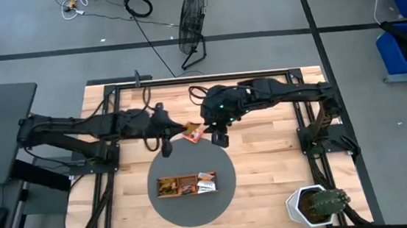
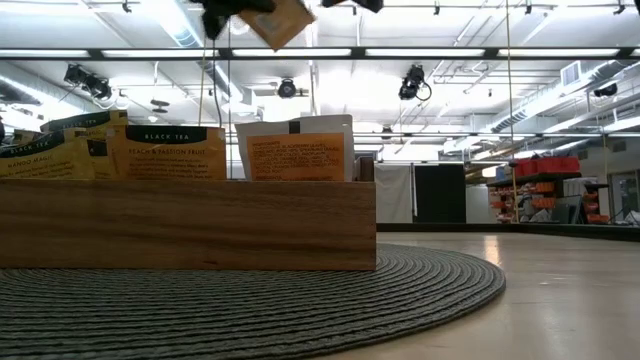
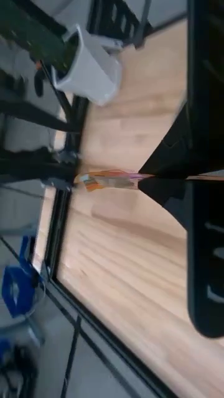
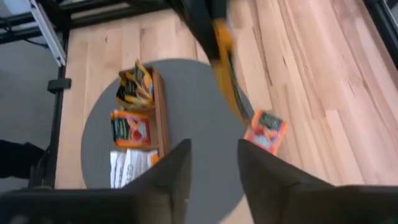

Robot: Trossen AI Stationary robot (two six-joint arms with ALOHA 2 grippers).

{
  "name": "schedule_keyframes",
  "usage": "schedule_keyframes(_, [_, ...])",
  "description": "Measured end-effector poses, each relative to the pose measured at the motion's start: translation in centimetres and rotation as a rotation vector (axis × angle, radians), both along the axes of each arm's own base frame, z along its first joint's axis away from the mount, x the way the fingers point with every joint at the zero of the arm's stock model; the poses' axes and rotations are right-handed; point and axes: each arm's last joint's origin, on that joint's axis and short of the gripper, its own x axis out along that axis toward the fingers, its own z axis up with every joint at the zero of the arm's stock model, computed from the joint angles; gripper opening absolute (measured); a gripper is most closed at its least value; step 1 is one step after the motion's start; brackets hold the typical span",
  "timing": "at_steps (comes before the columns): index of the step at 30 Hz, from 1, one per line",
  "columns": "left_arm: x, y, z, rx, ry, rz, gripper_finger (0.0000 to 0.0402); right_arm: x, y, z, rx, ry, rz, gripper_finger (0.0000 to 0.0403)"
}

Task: Pick & Place Tea
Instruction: Put the orange tea bag into the middle section of the wooden organizer

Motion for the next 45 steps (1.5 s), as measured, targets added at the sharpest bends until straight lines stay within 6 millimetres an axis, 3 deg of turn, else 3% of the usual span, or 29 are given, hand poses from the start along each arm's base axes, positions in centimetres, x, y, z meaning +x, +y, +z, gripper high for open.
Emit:
schedule_keyframes(4, [-1.4, -1.0, 0.1, 0.051, -0.056, 0.033, 0.0002, -0.6, -0.2, 0.7, 0.001, -0.025, -0.015, 0.0176])
schedule_keyframes(8, [-3.0, -1.6, 1.2, 0.058, -0.239, 0.025, 0.0001, -0.2, -0.1, 0.4, 0.014, -0.088, -0.03, 0.0195])
schedule_keyframes(17, [-5.1, -2.2, 2.1, 0.03, -0.516, 0.002, 0.0001, 2.4, 0.6, 1.7, 0.2, -0.452, 0.002, 0.0189])
schedule_keyframes(27, [-5.1, -2.2, 3.1, 0.034, -0.629, 0.006, 0.0001, 2.8, 0.8, 2.1, 0.246, -0.506, -0.016, 0.0185])
schedule_keyframes(34, [-5.2, -2.1, 3.3, 0.051, -0.647, 0.008, 0.0001, 2.9, 0.8, 2.4, 0.255, -0.535, -0.006, 0.0135])
schedule_keyframes(42, [-5.1, -2.2, 3.2, 0.063, -0.638, 0.006, 0.0001, 2.9, 0.9, 2.3, 0.231, -0.525, 0.053, 0.0016])
schedule_keyframes(45, [-5.1, -2.2, 3.3, 0.063, -0.64, 0.006, 0.0007, 2.7, 0.9, 2.4, 0.212, -0.532, 0.058, 0.0012])
